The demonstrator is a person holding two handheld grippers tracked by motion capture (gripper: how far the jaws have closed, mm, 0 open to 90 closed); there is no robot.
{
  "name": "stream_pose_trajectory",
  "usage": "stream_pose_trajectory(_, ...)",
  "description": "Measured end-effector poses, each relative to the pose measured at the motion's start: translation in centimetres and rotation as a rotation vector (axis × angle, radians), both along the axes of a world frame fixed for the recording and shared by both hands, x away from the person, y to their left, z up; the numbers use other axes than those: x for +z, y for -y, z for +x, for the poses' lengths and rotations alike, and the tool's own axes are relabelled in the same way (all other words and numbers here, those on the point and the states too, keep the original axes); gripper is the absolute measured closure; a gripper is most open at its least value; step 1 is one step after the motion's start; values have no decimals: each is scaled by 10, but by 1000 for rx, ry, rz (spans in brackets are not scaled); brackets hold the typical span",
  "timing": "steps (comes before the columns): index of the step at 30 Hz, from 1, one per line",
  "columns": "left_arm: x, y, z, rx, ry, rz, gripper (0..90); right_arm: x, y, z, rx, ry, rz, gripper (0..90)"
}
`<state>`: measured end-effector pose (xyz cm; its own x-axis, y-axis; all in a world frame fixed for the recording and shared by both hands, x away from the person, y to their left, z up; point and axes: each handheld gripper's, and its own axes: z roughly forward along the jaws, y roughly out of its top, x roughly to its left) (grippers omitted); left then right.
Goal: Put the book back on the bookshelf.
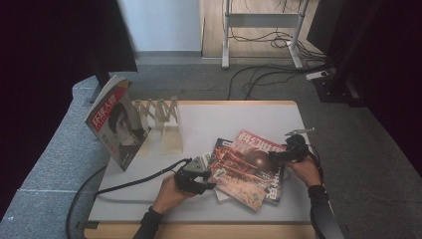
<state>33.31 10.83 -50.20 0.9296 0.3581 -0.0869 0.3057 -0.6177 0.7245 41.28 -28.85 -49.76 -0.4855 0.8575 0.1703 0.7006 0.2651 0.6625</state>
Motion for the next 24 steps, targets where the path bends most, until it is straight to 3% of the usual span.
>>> stream_pose_trajectory(3,0,0,1,2,-1,-1,449,4,9,2,-23,-13,22,494)
stream_pose_trajectory(6,0,0,0,1,-2,-3,439,6,13,2,-27,-12,30,614)
stream_pose_trajectory(9,-1,0,0,1,2,-3,433,10,14,2,-22,-20,24,654)
stream_pose_trajectory(11,-1,0,-1,2,1,-4,431,9,15,3,-21,-41,26,606)
stream_pose_trajectory(15,-1,0,0,-3,5,-1,429,1,19,4,-44,-77,59,360)
stream_pose_trajectory(19,-1,1,-1,4,12,0,433,-6,24,6,-63,-93,95,215)
stream_pose_trajectory(21,-1,1,-2,8,25,1,462,-9,24,7,-55,-107,113,192)
stream_pose_trajectory(24,0,1,-1,6,13,2,482,-10,21,7,-40,-105,118,184)
